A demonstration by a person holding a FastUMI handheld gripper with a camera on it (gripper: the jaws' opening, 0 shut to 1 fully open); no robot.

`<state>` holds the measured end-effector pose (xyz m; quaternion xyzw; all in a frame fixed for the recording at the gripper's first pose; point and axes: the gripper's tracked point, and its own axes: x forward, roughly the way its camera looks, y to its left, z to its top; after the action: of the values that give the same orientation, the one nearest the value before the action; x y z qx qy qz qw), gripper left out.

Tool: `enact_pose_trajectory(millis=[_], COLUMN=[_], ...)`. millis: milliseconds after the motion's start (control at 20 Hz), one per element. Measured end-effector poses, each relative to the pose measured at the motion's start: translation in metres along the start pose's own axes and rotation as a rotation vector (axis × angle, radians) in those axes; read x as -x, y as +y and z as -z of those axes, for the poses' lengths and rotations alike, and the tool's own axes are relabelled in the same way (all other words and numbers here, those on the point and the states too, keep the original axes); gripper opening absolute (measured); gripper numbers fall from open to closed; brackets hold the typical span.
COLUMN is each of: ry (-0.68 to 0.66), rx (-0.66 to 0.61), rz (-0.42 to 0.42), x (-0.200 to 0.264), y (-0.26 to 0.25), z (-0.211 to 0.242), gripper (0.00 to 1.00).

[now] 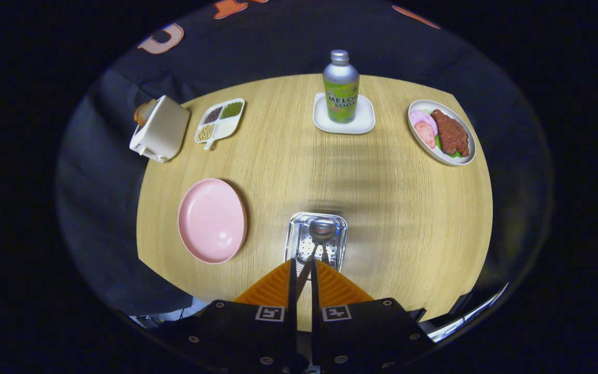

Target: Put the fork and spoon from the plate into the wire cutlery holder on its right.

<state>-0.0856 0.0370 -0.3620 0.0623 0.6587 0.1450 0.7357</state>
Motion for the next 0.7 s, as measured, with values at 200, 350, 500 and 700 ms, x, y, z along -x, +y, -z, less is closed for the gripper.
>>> enact_pose_trajectory(millis=[200,350,500,700], ry=[-0.219,-0.384,-0.565,-0.839], rx=[0.039,0.079,0.131,0.168], rz=[-0.016,-0.005,0.036,0.059], x=[0.034,0.058,0.087,0.147], y=[0.015,0.021,0.025,0.036], z=[-0.030,-0.049,-0.074,-0.112], gripper=[0.17,0.18,0.30,0.32])
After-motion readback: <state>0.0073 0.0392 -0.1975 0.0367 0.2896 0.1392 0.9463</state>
